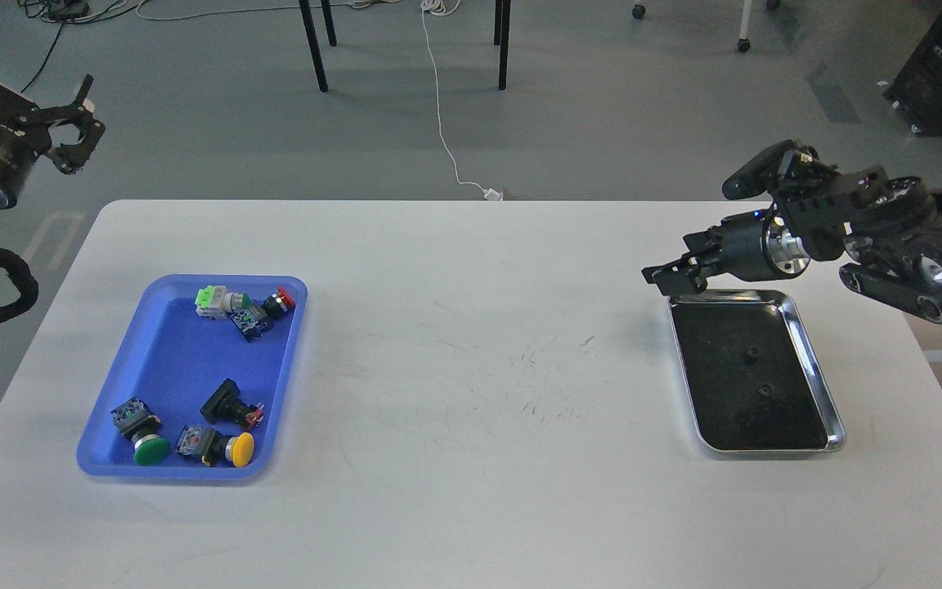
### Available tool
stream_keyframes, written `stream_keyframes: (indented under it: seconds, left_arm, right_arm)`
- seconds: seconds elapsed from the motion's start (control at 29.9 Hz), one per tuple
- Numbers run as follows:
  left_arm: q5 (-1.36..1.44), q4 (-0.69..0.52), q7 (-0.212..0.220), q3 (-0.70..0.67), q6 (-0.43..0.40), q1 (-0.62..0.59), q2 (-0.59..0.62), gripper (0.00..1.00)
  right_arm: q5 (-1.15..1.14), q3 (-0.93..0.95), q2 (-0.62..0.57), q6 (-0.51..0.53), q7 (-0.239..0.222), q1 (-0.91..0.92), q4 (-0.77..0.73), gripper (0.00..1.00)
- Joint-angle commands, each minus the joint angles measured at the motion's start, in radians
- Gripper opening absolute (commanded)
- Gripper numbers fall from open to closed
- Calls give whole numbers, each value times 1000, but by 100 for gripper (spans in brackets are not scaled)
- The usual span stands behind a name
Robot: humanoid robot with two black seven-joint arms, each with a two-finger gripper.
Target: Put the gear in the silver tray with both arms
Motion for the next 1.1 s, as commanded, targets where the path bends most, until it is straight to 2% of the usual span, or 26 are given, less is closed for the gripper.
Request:
stream_keyframes:
  seconds: [0.0, 0.17, 0.37, 0.47, 0.64, 0.7, 0.84, 0.97, 1.07]
  left_arm:
    - [0, -1, -1, 12, 2, -2, -2, 98]
    - [0, 0, -11, 13, 9, -8, -14, 98]
    - [5, 14, 0, 15, 23, -32, -94, 98]
    - [5, 26, 0, 15, 22, -35, -144, 98]
    - [3, 84, -1, 15, 23, -78, -235, 98]
    - [3, 91, -1, 15, 26, -83, -257, 98]
    - [0, 92, -3, 13, 41, -98, -295, 98]
    - [-3, 91, -5, 13, 54, -109, -332, 98]
    - [-3, 91, -3, 13, 57, -109, -352, 98]
  right_arm:
    - [149, 142, 59, -3, 0, -2, -65, 99]
    - [270, 370, 124, -21, 0, -39, -172, 99]
    - [313, 721, 223, -34, 0, -76, -313, 99]
    - [364, 873, 236, -35, 0, -91, -332, 99]
    - [655, 1052, 233, -34, -1, -157, -333, 99]
    - [813, 1110, 231, -29, -34, -177, -336, 99]
    - [1097, 1196, 225, -18, -134, -192, -333, 99]
    - [1237, 1321, 199, 12, -159, -197, -333, 99]
    - [1289, 1459, 199, 71, -212, -241, -335, 99]
